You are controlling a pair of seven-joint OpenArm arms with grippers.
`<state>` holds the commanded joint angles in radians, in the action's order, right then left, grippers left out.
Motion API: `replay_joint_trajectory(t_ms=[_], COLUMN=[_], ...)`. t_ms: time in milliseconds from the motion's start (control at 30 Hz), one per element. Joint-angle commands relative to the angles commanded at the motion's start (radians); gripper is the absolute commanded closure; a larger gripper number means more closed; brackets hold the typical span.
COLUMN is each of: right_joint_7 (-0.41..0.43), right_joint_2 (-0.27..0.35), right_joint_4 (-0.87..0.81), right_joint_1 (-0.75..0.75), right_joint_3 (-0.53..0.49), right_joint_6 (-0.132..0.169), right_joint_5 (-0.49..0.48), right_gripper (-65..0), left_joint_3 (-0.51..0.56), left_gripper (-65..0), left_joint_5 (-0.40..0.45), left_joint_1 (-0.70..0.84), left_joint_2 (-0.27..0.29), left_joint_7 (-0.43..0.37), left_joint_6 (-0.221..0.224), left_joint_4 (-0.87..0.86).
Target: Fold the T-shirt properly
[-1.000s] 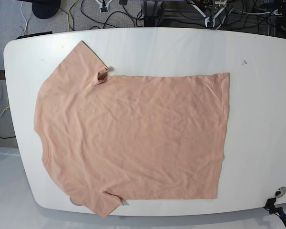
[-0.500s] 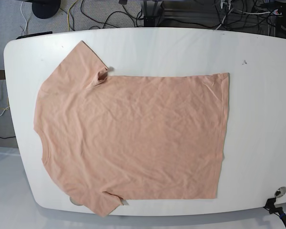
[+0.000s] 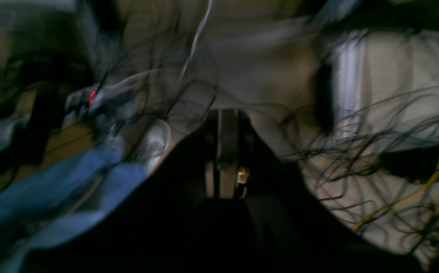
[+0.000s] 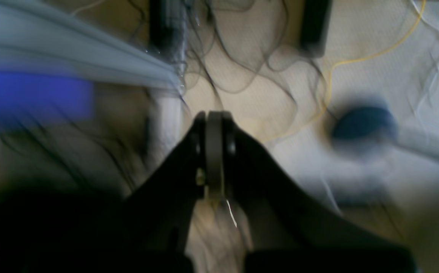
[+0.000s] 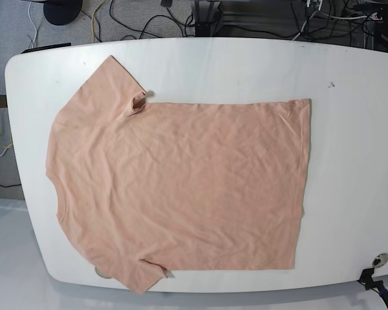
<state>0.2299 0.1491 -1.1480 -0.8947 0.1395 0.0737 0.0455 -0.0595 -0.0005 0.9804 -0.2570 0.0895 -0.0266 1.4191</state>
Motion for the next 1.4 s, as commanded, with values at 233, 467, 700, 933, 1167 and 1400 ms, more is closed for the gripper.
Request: replay_joint_trajectory(t_ms=[233, 467, 700, 933, 1167, 1400], right_joint_7=[-0.005, -0.018, -0.067, -0.061, -0.111, -0.165], right_joint_2=[0.002, 0.002, 0.003, -0.010, 0.010, 0.039], right_joint_4=[-0.314, -0.576, -0.737, -0.829, -0.854, -0.835], right_joint_1=[-0.163, -0.246, -0.232, -0.262, -0.145, -0.031], right_joint_3=[0.147, 0.250, 0.338, 0.324, 0.337, 0.345], right_joint_6=[-0.033, -0.047, -0.058, -0.043, -0.040, -0.026], right_joint_5=[-0.022, -0.045, -0.078, -0.036, -0.091, -0.203], right_gripper=[0.0, 0.0, 0.0, 0.0, 0.0, 0.0], left_joint_3=[0.003, -0.023, -0.082, -0.084, -0.082, -0.083], left_gripper=[0.0, 0.0, 0.0, 0.0, 0.0, 0.0], left_joint_5=[0.007, -0.004, -0.030, -0.019, 0.016, 0.164], left_joint_1=[0.123, 0.207, 0.198, 0.151, 0.027, -0.091], left_joint_2=[-0.013, -0.041, -0.075, -0.067, -0.061, -0.058], left_joint_7=[0.010, 0.016, 0.020, 0.047, 0.040, -0.046], left_joint_6=[0.000, 0.000, -0.003, -0.015, -0.023, -0.026], left_joint_4=[0.252, 0.514, 0.681, 0.750, 0.755, 0.721])
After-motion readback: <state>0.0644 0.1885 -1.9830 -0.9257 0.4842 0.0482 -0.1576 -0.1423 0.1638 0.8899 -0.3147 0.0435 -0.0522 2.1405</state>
